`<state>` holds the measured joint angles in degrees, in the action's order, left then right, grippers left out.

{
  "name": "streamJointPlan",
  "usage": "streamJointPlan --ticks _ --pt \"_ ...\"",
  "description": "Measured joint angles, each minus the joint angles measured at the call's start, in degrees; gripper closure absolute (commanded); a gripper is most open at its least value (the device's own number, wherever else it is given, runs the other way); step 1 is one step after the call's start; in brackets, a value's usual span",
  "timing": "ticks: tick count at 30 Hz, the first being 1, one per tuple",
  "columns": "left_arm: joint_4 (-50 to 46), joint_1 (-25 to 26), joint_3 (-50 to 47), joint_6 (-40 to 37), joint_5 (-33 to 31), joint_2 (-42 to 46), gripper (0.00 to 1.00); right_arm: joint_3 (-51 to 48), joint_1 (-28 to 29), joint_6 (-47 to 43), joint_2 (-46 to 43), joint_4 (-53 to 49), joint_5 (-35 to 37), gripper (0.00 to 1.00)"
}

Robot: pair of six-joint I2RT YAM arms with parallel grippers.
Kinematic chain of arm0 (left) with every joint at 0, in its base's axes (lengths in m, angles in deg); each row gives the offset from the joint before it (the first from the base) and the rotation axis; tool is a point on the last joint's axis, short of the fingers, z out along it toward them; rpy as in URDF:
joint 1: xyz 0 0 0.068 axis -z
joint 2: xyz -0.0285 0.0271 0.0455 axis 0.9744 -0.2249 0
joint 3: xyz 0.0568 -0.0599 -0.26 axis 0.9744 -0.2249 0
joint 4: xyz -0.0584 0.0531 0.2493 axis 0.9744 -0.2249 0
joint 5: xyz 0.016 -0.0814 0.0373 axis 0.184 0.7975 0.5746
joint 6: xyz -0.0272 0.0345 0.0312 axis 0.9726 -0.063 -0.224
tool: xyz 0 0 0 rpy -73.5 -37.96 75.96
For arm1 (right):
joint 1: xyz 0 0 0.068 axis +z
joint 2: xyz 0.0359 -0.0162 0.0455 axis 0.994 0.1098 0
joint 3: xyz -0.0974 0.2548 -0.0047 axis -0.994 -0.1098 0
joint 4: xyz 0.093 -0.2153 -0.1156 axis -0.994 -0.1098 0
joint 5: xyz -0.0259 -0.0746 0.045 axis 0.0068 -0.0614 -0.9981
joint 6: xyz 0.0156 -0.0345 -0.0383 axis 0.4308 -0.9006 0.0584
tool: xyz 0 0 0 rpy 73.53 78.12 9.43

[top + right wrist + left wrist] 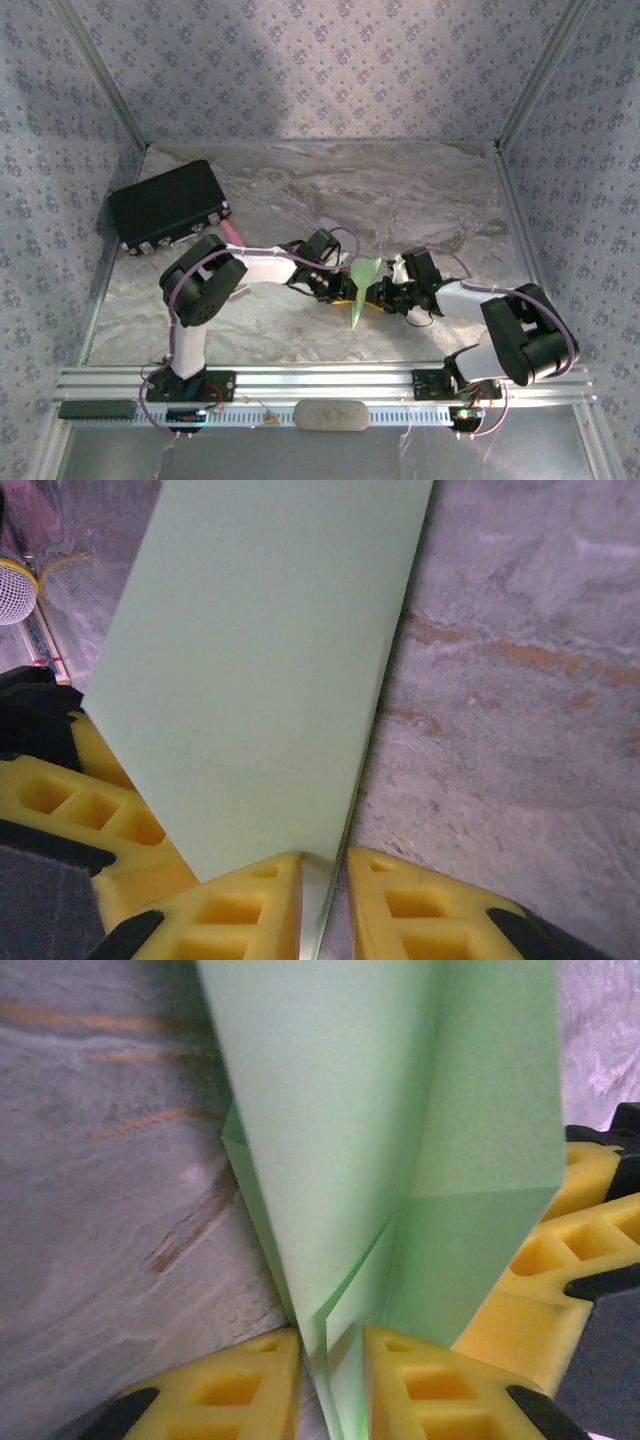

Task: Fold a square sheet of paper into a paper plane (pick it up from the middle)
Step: Move the paper plane to the center of the table.

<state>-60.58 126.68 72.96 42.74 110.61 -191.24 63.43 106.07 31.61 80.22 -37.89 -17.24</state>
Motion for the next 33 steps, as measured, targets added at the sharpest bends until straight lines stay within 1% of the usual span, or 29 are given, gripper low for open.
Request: streamJointPlan --ticks 6,13,18,21,23,26,28,33 --pt "2.34 0.33 -0.17 1.49 1.09 -0.55 0.78 -0.37 -0.44 0.20 0.15 0.79 -0.63 0.81" --pt "4.15 0.39 -0.70 2.78 1.68 -0.70 0.82 -1.25 -1.14 0.72 0.22 2.45 -1.64 0.82" --pt "4.55 0.39 -0.96 3.39 1.66 -0.70 0.93 -1.66 -1.53 1.07 0.20 3.28 -2.05 0.82" --pt "4.44 0.39 -1.55 3.37 1.09 -0.44 0.96 -1.70 -1.75 1.05 -0.39 2.71 -1.88 0.82" --pt "2.64 0.42 -1.68 3.17 -0.72 0.55 0.98 -1.70 -1.97 0.98 -1.90 1.07 -0.92 0.82" --pt "-3.34 0.76 -1.16 2.12 -6.23 3.80 0.99 -1.22 -1.99 -0.04 -5.31 -3.76 2.49 0.83" --pt "-9.66 1.20 0.79 1.20 -12.11 6.54 1.00 -0.52 -1.73 -0.55 -7.72 -7.26 5.16 0.83" --pt "-20.70 1.86 5.84 -0.22 -25.24 10.43 1.00 0.63 -0.98 -0.94 -11.34 -11.34 9.35 0.82"
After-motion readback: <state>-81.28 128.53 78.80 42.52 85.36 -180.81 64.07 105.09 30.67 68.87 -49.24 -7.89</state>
